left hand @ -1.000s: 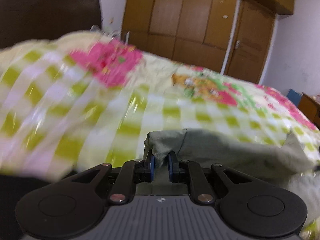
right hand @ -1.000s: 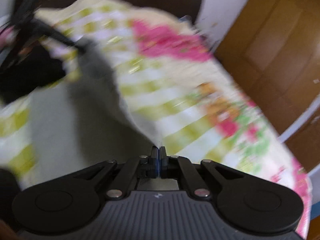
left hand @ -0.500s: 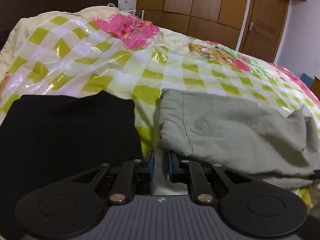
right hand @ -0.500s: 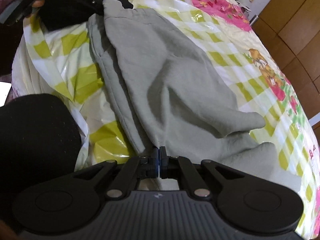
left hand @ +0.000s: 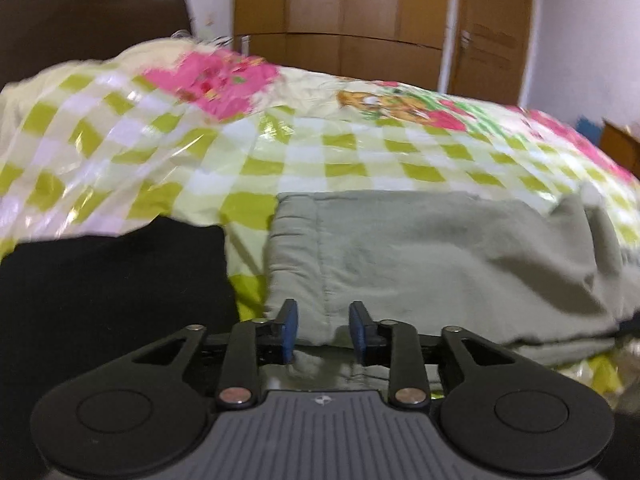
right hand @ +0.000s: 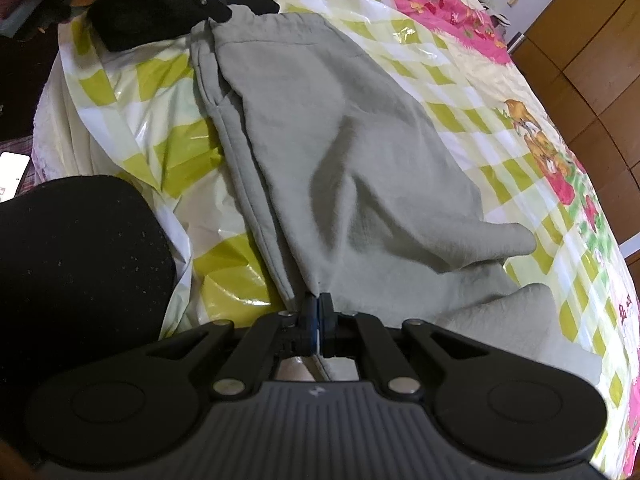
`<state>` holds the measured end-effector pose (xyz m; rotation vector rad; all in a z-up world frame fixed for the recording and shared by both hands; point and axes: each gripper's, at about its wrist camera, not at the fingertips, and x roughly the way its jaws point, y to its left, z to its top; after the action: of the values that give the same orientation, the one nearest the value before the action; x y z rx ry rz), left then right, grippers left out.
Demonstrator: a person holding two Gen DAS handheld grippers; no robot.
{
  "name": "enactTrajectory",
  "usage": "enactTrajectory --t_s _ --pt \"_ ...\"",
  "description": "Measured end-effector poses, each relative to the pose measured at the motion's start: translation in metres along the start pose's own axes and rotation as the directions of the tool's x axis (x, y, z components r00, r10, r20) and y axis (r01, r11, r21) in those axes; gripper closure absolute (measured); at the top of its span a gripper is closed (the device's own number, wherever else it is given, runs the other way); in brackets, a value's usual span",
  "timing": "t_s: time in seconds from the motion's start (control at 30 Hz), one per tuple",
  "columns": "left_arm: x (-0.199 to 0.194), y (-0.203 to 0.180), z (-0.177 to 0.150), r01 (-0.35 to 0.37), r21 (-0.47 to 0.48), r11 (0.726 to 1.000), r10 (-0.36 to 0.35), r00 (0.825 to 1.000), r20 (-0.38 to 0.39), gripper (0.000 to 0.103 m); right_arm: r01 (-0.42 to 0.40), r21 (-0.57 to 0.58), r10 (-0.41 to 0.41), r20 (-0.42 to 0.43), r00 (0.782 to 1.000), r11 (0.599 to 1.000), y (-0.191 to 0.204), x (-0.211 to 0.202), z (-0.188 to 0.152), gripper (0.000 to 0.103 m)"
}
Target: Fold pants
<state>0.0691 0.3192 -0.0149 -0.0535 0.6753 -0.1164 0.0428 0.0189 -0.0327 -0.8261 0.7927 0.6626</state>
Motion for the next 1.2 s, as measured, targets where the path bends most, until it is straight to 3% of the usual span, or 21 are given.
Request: enactTrajectory --t_s 0.13,0.2,0.27,0.37,0.43,0.63,0.73,0.83,0.97,1.07,1.2 --pt "-0.002 0.004 -0.002 -0.038 0.0 0.999 0.038 0.999 -0.004 0.036 -0.003 0.002 0.003 -0.003 1.0 1.0 0.0 0.001 0.0 0.102" --pt "0.003 0.005 -0.004 -0.054 -0.001 0.999 0.054 0.998 -0.013 0.033 -0.006 0.002 0.006 -0.005 1.0 1.0 0.0 0.002 0.0 0.102" --pt "0.009 0.005 -0.003 -0.029 -0.009 1.0 0.028 0.999 -0.022 0.036 -0.01 0.009 0.01 -0.009 1.0 1.0 -0.001 0.003 0.0 0.102" --pt "0.013 0.004 0.001 -0.019 -0.033 0.999 0.018 0.999 -0.029 0.076 -0.009 0.014 0.009 -0.013 1.0 1.0 -0.001 0.003 0.0 0.102" --pt "0.008 0.01 0.003 0.004 -0.073 0.997 -0.005 1.0 -0.023 0.082 -0.005 0.021 0.006 -0.012 1.0 1.0 -0.002 -0.001 0.0 0.103" --pt "-0.012 0.01 -0.006 0.0 -0.081 0.997 -0.001 1.0 -0.013 0.084 0.013 0.034 -0.013 0.025 1.0 0.999 -0.001 -0.021 -0.005 0.103" --pt "0.002 0.003 -0.014 -0.072 -0.02 0.997 0.07 0.995 -0.071 0.083 0.004 0.047 -0.005 0.019 1.0 0.999 0.0 -0.016 -0.01 0.102" --pt "0.007 -0.001 -0.013 -0.093 -0.001 0.996 0.092 0.99 -0.107 0.081 -0.023 0.081 0.023 -0.009 1.0 0.996 -0.001 0.0 -0.016 0.099" --pt "-0.01 -0.012 -0.001 -0.111 0.046 0.993 0.115 0.991 -0.075 0.079 -0.027 0.133 0.027 0.002 1.0 0.991 -0.01 -0.002 -0.016 0.096" --pt "-0.02 -0.021 0.005 -0.141 0.085 0.986 0.146 0.988 -0.053 0.075 -0.001 0.185 -0.004 0.023 1.0 0.983 -0.028 -0.021 -0.024 0.086" --pt "-0.029 -0.042 0.015 -0.104 0.066 0.992 0.106 0.994 -0.029 0.075 0.004 0.315 -0.016 0.034 0.999 0.949 -0.063 -0.043 -0.045 0.085"
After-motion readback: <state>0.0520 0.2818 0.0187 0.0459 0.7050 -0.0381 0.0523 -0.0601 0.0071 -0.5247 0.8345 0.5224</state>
